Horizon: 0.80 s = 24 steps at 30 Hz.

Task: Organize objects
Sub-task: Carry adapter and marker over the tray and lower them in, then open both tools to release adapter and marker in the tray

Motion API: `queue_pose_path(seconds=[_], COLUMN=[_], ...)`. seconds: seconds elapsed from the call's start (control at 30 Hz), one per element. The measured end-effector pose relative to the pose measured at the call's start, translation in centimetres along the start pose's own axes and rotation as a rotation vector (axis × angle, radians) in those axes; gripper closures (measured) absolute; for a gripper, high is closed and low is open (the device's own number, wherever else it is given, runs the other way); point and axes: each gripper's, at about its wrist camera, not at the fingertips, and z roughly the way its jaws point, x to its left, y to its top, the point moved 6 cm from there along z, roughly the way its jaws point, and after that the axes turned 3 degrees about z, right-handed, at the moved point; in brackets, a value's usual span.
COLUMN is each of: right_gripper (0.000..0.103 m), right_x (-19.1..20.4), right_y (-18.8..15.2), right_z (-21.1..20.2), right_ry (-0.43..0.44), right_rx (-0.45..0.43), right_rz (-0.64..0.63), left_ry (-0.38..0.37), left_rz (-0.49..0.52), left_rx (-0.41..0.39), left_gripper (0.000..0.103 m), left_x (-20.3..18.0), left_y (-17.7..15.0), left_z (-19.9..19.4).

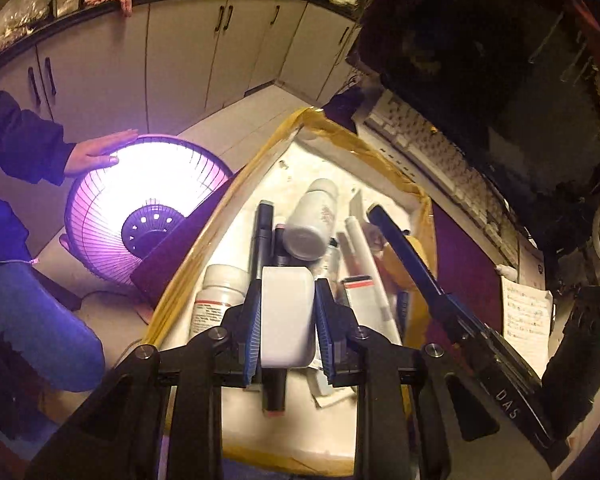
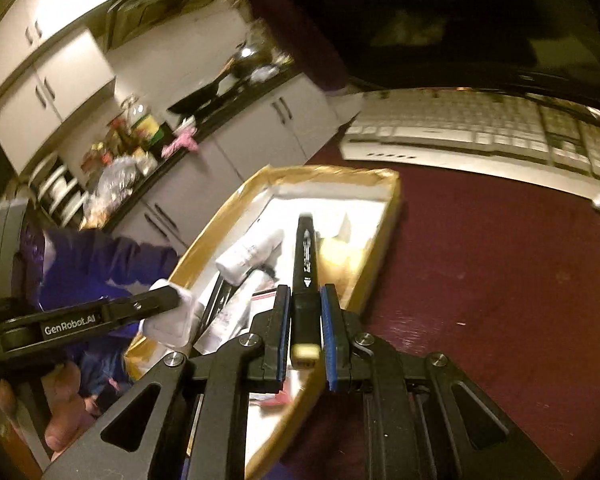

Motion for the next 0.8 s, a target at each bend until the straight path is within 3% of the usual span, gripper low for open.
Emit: queue_pose_path(seconds=[0.27,0.43,0.5,0.53,0.57,0.67,0.8], right_gripper=[0.090,0.089,0.089,0.087,0.086,0.076,0.068], right_x=[0.5,0.7,0.8,0.9,1.0,0.9,0.4], right_y=[-0.7,-1.3,-1.4,-1.4,-1.4,-1.5,-1.6], right_z=[2.5,3.2,3.3,3.2,3.0,1.5,-0.2], right_ry=[-0.031,-0.053,-0.075,-0.074,-0.070,-0.057,-0.075], right_rx=[0.063,0.088,0.088,0.088,0.088,0.068,0.044], right_rz=[-0.024,-0.034,-0.029,-0.029,-0.029,-0.023,-0.017], left_ry=[-0.003,0.080,0.124,0.128,0.129,0.166,0.121], left_rz=[0.004,0.091,0.136,0.151,0.180,0.237,0.171], left_rx=[0.033,-0.046,-0.079,-0.090,-0.112,-0.131,-0.107], left_gripper=[0.081,0.079,0.064,0.049,0.040,0.034,0.034], left_x=[0.0,-1.2,-1.8,-1.9,-2.2,-2.6,-2.2], left_y=[0.3,0.0,-0.4,-0.5,-0.8,-1.3,-1.9], left_z=[1.6,1.4,0.9,0.7,0.2,-0.5,-0.3])
